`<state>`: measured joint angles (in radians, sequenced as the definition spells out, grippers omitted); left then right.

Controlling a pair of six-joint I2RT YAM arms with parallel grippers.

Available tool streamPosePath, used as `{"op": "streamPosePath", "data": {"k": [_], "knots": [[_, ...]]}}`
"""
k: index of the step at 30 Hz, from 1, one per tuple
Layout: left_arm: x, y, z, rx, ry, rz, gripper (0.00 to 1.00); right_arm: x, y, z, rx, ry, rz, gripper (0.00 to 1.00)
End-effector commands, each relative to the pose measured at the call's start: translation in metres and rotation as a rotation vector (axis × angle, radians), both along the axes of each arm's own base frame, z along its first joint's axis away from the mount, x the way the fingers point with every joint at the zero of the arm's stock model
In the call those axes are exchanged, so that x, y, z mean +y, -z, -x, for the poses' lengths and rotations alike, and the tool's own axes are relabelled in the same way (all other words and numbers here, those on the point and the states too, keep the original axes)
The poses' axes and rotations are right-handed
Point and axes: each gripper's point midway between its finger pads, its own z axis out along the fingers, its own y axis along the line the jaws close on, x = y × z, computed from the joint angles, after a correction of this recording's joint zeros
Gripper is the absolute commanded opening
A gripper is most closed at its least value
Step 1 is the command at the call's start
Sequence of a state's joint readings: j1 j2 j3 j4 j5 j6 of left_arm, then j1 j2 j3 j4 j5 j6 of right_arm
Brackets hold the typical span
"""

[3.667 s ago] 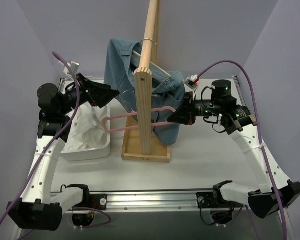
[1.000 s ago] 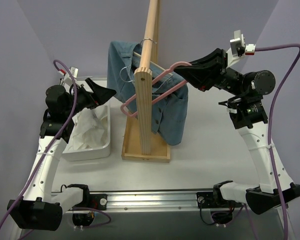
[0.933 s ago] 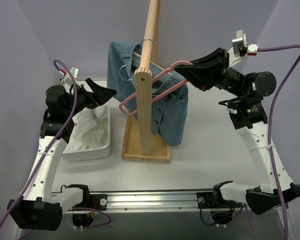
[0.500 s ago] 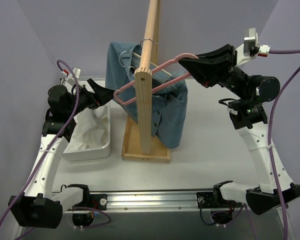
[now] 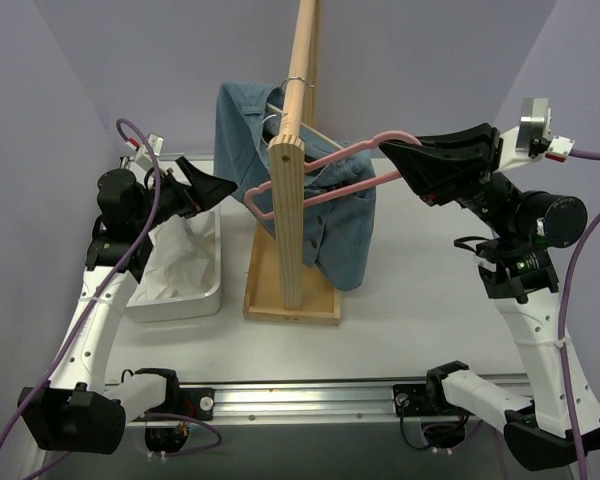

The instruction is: Remove the skirt from the hanger

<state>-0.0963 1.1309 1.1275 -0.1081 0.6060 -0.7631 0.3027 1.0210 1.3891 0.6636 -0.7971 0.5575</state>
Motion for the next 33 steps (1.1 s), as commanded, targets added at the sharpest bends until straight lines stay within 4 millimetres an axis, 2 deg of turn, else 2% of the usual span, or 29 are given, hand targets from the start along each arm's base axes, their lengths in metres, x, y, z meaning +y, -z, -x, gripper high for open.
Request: {"op": "streamPosePath", "data": {"k": [1, 3, 4, 5, 14, 16, 17, 19, 20, 21, 23, 24, 26, 27, 29, 30, 32, 33], "knots": [[-0.001, -0.011, -0.002, -0.054, 0.015, 0.0, 0.96, -0.016, -0.015, 0.007, -0.062, 0.092, -0.074, 0.0], [-0.001, -0.011, -0.003, -0.052, 0.016, -0.002, 0.96, -0.021, -0.012, 0.012, -0.06, 0.111, -0.079, 0.0], [-0.001, -0.011, -0.003, -0.052, 0.015, 0.0, 0.96, -0.023, -0.006, 0.008, -0.043, 0.131, -0.088, 0.0], [-0.001, -0.01, -0.003, -0.052, 0.015, -0.002, 0.96, -0.027, -0.007, 0.015, -0.053, 0.139, -0.097, 0.0], [-0.001, -0.008, -0.004, -0.049, 0.015, -0.02, 0.96, -0.044, 0.005, 0.025, 0.003, 0.216, -0.135, 0.0], [0.0, -0.007, -0.005, -0.047, 0.01, -0.029, 0.96, -0.045, 0.016, 0.023, 0.058, 0.226, -0.127, 0.0], [0.001, -0.006, -0.006, -0.042, 0.006, -0.034, 0.96, -0.044, 0.029, 0.015, 0.13, 0.234, -0.106, 0.0], [0.002, -0.008, -0.008, -0.049, 0.001, -0.046, 0.96, -0.044, 0.041, 0.009, 0.202, 0.244, -0.087, 0.0], [0.003, -0.008, -0.008, -0.042, 0.0, -0.05, 0.96, -0.041, 0.058, 0.002, 0.288, 0.248, -0.048, 0.0], [0.003, -0.008, -0.009, -0.04, -0.003, -0.053, 0.96, -0.042, 0.058, 0.003, 0.308, 0.249, -0.038, 0.0], [0.003, -0.011, -0.011, -0.047, -0.008, -0.059, 0.96, -0.037, 0.081, -0.005, 0.42, 0.245, 0.018, 0.01], [0.004, -0.012, -0.011, -0.048, -0.01, -0.059, 0.96, -0.037, 0.079, -0.004, 0.434, 0.245, 0.028, 0.08], [0.004, -0.015, -0.013, -0.052, -0.015, -0.057, 0.96, -0.031, 0.104, -0.011, 0.543, 0.231, 0.092, 0.16], [0.004, -0.016, -0.013, -0.053, -0.015, -0.056, 0.96, -0.028, 0.112, -0.012, 0.569, 0.222, 0.122, 0.24], [0.005, -0.017, -0.012, -0.052, -0.016, -0.059, 0.96, -0.021, 0.134, -0.016, 0.652, 0.189, 0.199, 0.3], [0.005, -0.017, -0.012, -0.053, -0.02, -0.063, 0.96, -0.019, 0.14, -0.016, 0.668, 0.178, 0.216, 0.37], [0.008, -0.016, -0.012, -0.05, -0.029, -0.072, 0.96, -0.018, 0.154, -0.017, 0.706, 0.178, 0.25, 0.44], [0.008, -0.016, -0.012, -0.05, -0.032, -0.075, 0.96, -0.019, 0.156, -0.017, 0.71, 0.184, 0.254, 0.5]]}}
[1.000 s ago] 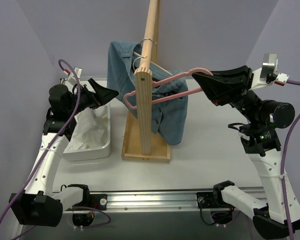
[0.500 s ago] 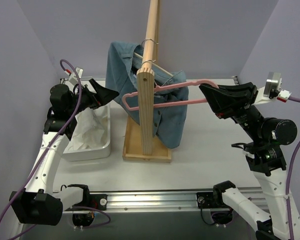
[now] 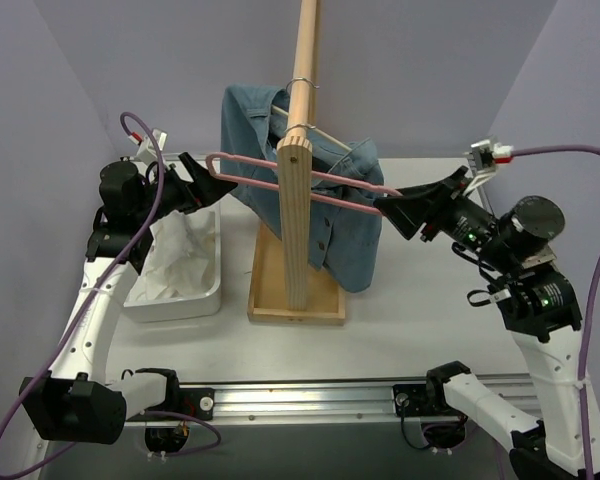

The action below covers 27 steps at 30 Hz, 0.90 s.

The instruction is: Remove the skirt from the hanger

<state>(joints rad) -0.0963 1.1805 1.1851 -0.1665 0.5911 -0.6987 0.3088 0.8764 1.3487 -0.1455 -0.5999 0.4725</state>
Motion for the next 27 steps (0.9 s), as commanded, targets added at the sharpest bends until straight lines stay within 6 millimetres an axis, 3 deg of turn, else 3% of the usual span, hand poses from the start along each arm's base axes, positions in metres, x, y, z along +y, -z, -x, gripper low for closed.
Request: {"op": "streamPosePath", "data": {"k": [1, 4, 9, 12, 17, 22, 27], "knots": [[0.005, -0.022, 0.002, -0.061, -0.023, -0.02, 0.96, 0.001, 0.024, 0.006, 0.079, -0.03, 0.064, 0.54], [0.007, -0.022, 0.004, -0.06, -0.031, -0.019, 0.96, -0.004, 0.019, 0.004, 0.067, 0.006, 0.08, 0.64], [0.007, -0.023, 0.006, -0.061, -0.029, -0.031, 0.96, -0.005, -0.008, 0.006, 0.031, 0.001, 0.087, 0.68], [0.008, -0.024, 0.007, -0.062, -0.031, -0.039, 0.96, -0.001, -0.014, 0.012, 0.037, -0.035, 0.076, 0.69], [0.012, -0.019, 0.007, -0.051, -0.051, -0.057, 0.96, -0.012, -0.023, 0.016, 0.01, 0.03, 0.087, 0.75], [0.025, -0.013, 0.009, -0.044, -0.131, -0.096, 0.96, -0.017, -0.039, 0.005, 0.001, 0.081, 0.097, 0.78], [0.031, -0.006, 0.011, -0.027, -0.158, -0.123, 0.95, -0.025, -0.068, 0.002, -0.05, 0.137, 0.077, 0.81]]}}
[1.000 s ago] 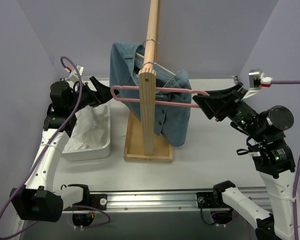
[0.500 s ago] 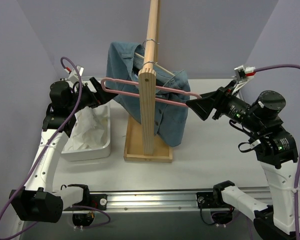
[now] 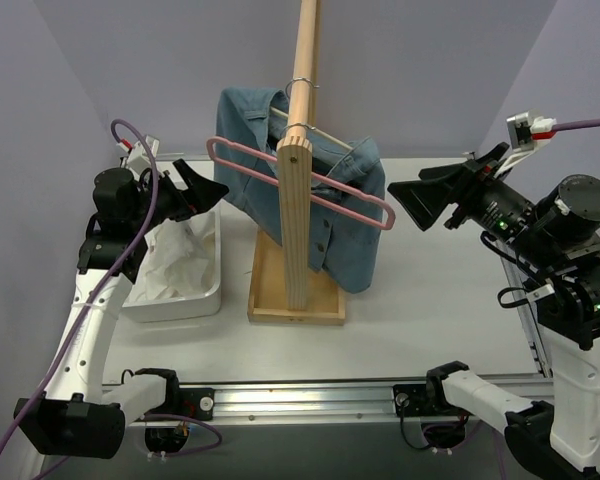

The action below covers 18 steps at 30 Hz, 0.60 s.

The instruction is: Remove the skirt from the hanger

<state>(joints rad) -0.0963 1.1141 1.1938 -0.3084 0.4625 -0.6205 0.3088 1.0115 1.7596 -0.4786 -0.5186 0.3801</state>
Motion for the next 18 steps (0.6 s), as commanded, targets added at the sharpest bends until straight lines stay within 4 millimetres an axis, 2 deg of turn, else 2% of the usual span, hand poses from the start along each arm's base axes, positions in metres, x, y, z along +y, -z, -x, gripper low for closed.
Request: {"op": "streamPosePath", "data": {"k": [1, 4, 8, 9, 13, 15, 18], "knots": [[0.009, -0.012, 0.002, -0.041, -0.041, -0.033, 0.95, -0.008, -0.017, -0.009, -0.043, 0.063, 0.0, 0.83], [0.008, -0.011, 0.001, -0.037, -0.037, -0.024, 0.95, -0.01, -0.022, -0.019, -0.046, 0.092, 0.0, 0.87], [0.005, -0.013, 0.001, -0.04, -0.025, -0.008, 0.95, 0.006, -0.008, -0.043, -0.013, 0.028, 0.075, 0.88], [0.005, -0.014, 0.002, -0.043, -0.026, -0.008, 0.95, 0.013, -0.003, -0.053, -0.008, -0.002, 0.101, 0.86], [0.007, -0.015, 0.005, -0.051, -0.034, -0.015, 0.95, 0.018, 0.006, -0.073, -0.023, -0.008, 0.146, 0.84], [0.007, -0.015, 0.005, -0.053, -0.033, -0.017, 0.94, 0.02, 0.013, -0.083, -0.021, -0.013, 0.172, 0.8], [0.007, -0.012, 0.005, -0.047, -0.032, -0.016, 0.95, 0.027, 0.02, -0.09, -0.013, -0.049, 0.186, 0.76]]}}
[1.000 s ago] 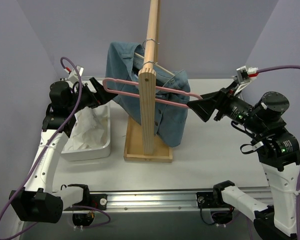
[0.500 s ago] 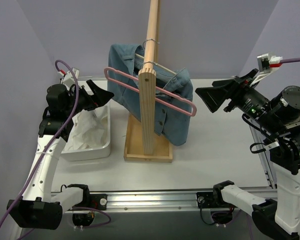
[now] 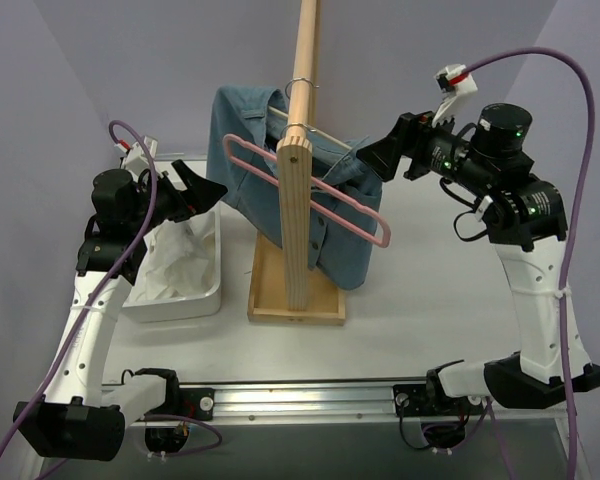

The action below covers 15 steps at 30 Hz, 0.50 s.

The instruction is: Remove the skirt from the hanger

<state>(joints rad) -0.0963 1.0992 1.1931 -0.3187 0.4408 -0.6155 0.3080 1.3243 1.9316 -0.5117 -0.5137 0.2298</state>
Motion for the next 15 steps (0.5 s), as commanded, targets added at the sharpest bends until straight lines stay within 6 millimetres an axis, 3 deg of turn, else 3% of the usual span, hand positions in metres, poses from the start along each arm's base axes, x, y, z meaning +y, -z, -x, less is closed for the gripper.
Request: {"op": "streamPosePath", "data": {"k": [1, 15], "knots": [[0.003, -0.01, 0.003, -0.042, -0.009, -0.007, 0.95, 0.006, -0.01, 0.004, -0.08, -0.071, 0.023, 0.75], [0.001, -0.01, -0.003, -0.041, -0.001, 0.01, 0.95, 0.03, 0.035, 0.016, -0.079, -0.289, 0.058, 0.54]]}}
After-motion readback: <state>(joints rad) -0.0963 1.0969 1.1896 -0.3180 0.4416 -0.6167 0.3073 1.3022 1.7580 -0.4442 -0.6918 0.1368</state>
